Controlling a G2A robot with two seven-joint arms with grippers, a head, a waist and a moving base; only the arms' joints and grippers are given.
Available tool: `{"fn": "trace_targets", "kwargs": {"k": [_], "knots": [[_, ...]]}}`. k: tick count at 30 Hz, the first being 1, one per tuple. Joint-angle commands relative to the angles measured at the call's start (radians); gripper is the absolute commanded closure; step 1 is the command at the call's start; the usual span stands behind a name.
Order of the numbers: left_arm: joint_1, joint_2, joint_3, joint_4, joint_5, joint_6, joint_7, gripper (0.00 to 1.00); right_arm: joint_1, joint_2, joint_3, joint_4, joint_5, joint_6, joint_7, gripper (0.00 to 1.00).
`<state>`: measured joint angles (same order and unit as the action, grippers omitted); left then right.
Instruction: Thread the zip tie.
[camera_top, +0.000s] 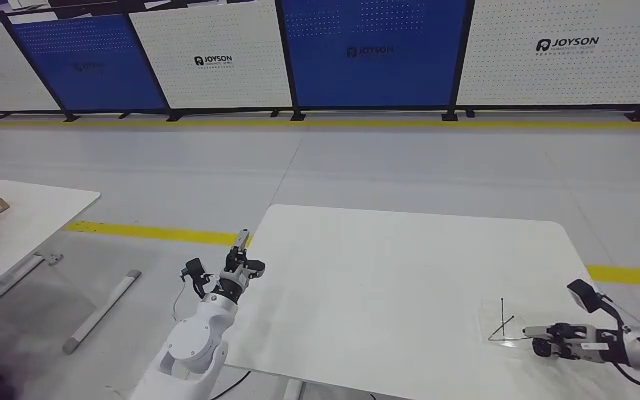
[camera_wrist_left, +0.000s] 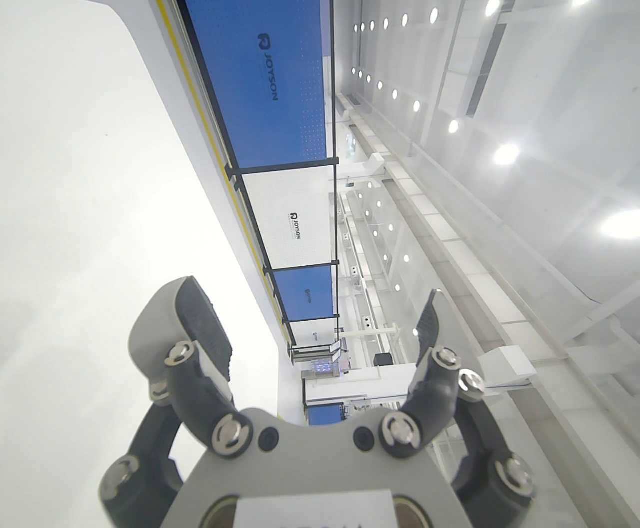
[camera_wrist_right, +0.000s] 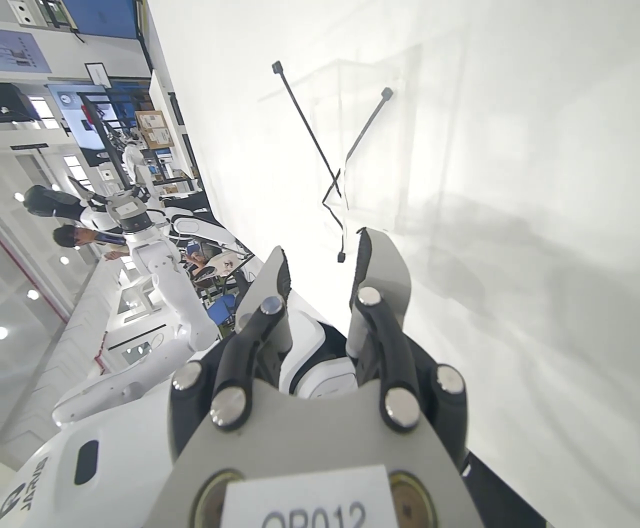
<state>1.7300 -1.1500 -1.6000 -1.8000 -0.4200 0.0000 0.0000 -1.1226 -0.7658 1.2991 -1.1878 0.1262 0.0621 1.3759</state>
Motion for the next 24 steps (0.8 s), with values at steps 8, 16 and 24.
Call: {"fn": "trace_targets", "kwargs": {"k": [8,16,24], "knots": [[0.000,0.000,0.000,0.000,0.000,0.000,0.000,0.00,0.017,0.000,-0.006,0.042,0.010,-0.008,0.011,0.83],[0.000,0.000,0.000,0.000,0.000,0.000,0.000,0.00,0.040,-0.003,-0.029,0.069,0.015,-0.009,0.014,0.85],[0.000,0.000,0.000,0.000,0.000,0.000,0.000,0.00,0.051,-0.002,-0.041,0.086,0.026,-0.018,0.014,1.00]]}}
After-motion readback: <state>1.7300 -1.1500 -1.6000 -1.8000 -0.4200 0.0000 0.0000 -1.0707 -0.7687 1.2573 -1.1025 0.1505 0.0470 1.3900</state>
